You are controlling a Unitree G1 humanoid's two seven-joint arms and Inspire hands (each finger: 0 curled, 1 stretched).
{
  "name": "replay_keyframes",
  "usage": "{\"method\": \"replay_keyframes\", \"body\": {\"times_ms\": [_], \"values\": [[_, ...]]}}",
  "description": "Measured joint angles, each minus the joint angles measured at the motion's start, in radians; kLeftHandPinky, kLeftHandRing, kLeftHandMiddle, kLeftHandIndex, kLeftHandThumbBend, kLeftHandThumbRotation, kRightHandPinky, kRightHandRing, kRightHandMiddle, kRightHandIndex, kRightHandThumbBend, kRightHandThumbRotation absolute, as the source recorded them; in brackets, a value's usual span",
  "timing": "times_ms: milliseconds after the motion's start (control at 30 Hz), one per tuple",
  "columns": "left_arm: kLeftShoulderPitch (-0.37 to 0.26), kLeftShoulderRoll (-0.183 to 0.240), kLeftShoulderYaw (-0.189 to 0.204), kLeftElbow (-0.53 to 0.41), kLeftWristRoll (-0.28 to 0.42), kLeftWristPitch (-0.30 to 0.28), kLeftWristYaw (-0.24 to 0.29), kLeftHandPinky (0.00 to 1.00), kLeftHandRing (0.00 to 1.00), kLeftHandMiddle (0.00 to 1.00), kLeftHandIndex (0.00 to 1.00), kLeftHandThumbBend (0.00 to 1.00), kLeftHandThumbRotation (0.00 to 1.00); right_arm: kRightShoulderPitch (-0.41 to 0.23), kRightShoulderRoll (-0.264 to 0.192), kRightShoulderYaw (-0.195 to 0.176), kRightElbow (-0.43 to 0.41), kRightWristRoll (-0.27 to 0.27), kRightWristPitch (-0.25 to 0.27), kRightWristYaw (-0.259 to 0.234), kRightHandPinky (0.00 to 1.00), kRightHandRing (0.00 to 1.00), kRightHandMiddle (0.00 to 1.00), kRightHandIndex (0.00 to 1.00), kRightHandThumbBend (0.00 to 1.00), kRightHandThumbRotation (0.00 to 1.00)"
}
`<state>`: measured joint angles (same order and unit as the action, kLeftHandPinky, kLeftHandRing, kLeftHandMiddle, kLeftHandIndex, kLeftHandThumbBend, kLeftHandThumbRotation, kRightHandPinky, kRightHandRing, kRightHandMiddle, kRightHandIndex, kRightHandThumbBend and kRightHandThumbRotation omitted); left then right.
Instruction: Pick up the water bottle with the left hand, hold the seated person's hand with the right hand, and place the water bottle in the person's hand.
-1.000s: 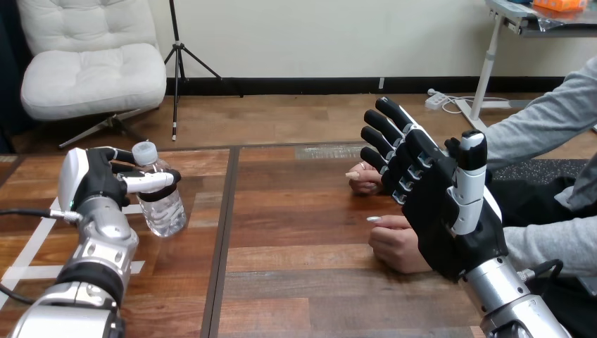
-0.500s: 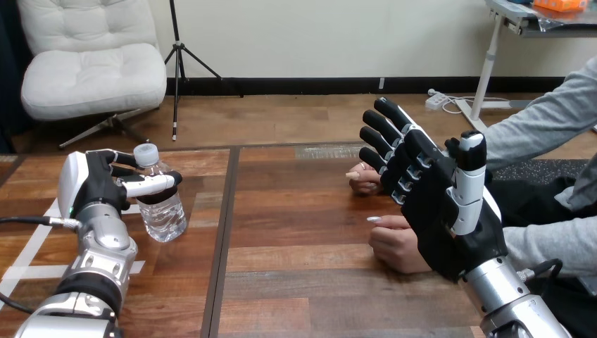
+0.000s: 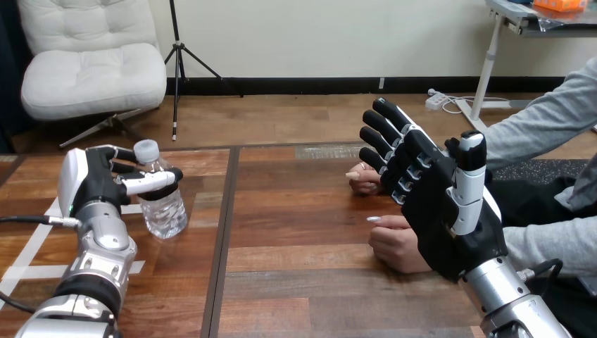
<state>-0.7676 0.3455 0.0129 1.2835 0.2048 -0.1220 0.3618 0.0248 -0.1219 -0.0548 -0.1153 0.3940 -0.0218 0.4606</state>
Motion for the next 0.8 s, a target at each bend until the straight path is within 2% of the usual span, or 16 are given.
{"method": "replay_keyframes", "body": {"times_ms": [433, 800], "values": [[0.005, 0.004, -0.001, -0.034, 0.002, -0.014, 0.000, 0.45, 0.49, 0.53, 0.51, 0.67, 0.00, 0.000, -0.003, -0.001, 0.001, -0.010, 0.000, 0.001, 0.98, 0.97, 0.95, 0.94, 0.98, 1.00], [0.008, 0.012, -0.001, -0.057, 0.003, -0.025, 0.000, 0.41, 0.46, 0.50, 0.49, 0.70, 0.00, 0.000, -0.009, -0.002, 0.005, -0.024, 0.000, 0.001, 1.00, 0.98, 0.95, 0.94, 0.97, 1.00]]}}
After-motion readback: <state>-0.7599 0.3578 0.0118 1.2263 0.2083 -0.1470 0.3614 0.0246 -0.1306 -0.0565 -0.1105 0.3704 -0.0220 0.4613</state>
